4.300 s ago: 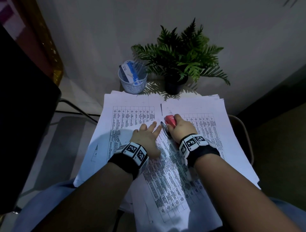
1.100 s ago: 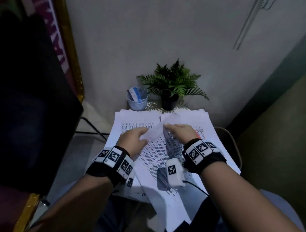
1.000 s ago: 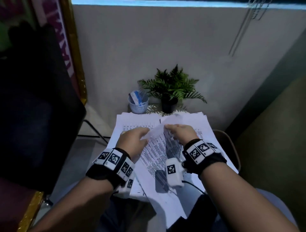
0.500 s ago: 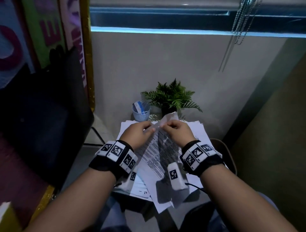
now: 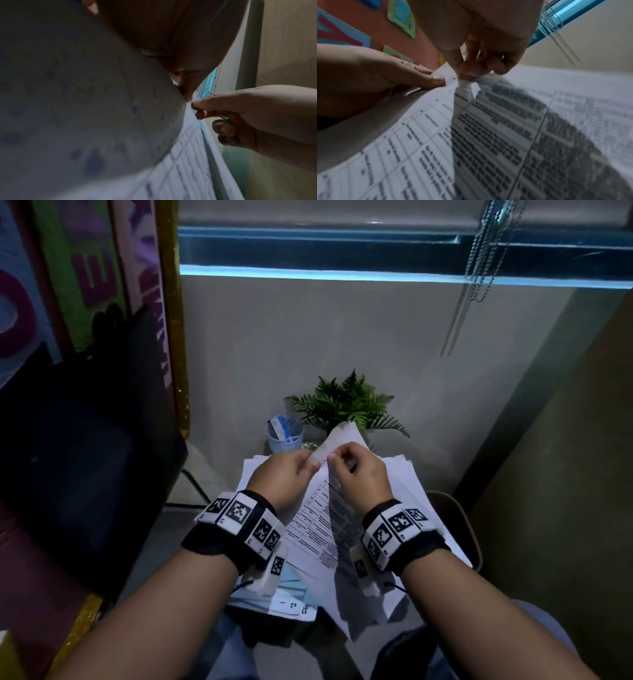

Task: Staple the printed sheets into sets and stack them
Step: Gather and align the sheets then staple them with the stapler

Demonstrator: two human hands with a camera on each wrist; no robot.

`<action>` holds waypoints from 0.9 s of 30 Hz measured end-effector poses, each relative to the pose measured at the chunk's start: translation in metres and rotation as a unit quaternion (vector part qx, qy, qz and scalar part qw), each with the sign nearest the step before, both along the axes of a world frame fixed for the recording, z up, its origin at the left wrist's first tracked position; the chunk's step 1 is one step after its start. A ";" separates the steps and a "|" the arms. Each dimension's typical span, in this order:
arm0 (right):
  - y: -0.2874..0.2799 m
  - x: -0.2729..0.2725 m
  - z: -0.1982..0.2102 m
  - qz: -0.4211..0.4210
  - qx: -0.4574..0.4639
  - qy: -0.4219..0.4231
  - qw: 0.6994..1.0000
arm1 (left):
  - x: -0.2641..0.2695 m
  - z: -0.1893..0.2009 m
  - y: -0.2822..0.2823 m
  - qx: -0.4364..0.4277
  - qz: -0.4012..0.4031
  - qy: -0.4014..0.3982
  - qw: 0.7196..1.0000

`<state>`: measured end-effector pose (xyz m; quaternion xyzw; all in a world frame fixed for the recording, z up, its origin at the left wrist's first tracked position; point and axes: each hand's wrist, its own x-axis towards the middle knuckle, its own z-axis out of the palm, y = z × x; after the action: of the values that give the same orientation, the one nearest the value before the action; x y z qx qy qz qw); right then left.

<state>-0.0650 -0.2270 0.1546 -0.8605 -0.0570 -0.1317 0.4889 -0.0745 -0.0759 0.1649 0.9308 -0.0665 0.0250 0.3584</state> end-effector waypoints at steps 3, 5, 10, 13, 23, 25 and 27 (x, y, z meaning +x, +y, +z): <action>-0.003 0.007 0.003 0.000 0.033 0.061 0.998 | -0.003 0.006 -0.006 0.046 -0.001 -0.009 0.999; -0.005 0.008 0.006 0.004 0.037 0.065 0.997 | -0.004 0.007 -0.007 0.015 -0.005 -0.001 1.000; -0.006 0.005 0.006 0.026 0.007 0.020 0.999 | 0.000 0.006 -0.009 -0.027 -0.002 -0.001 1.000; -0.005 0.001 0.002 0.022 0.010 -0.003 1.000 | 0.002 0.006 -0.011 -0.009 0.020 0.002 1.000; -0.035 0.017 0.012 -0.057 0.068 0.045 0.995 | 0.006 -0.006 -0.006 -0.044 0.083 0.028 0.995; -0.061 0.028 0.003 -0.090 0.085 0.124 0.984 | 0.008 -0.009 -0.007 -0.085 0.087 0.027 0.992; -0.097 0.045 -0.011 -0.144 0.079 0.172 0.971 | 0.011 -0.014 -0.007 -0.135 0.088 0.029 0.987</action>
<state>-0.0201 -0.3238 0.1437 -0.8279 0.1626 -0.0551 0.5340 -0.0639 -0.0827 0.1505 0.8767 0.0303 0.0379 0.4787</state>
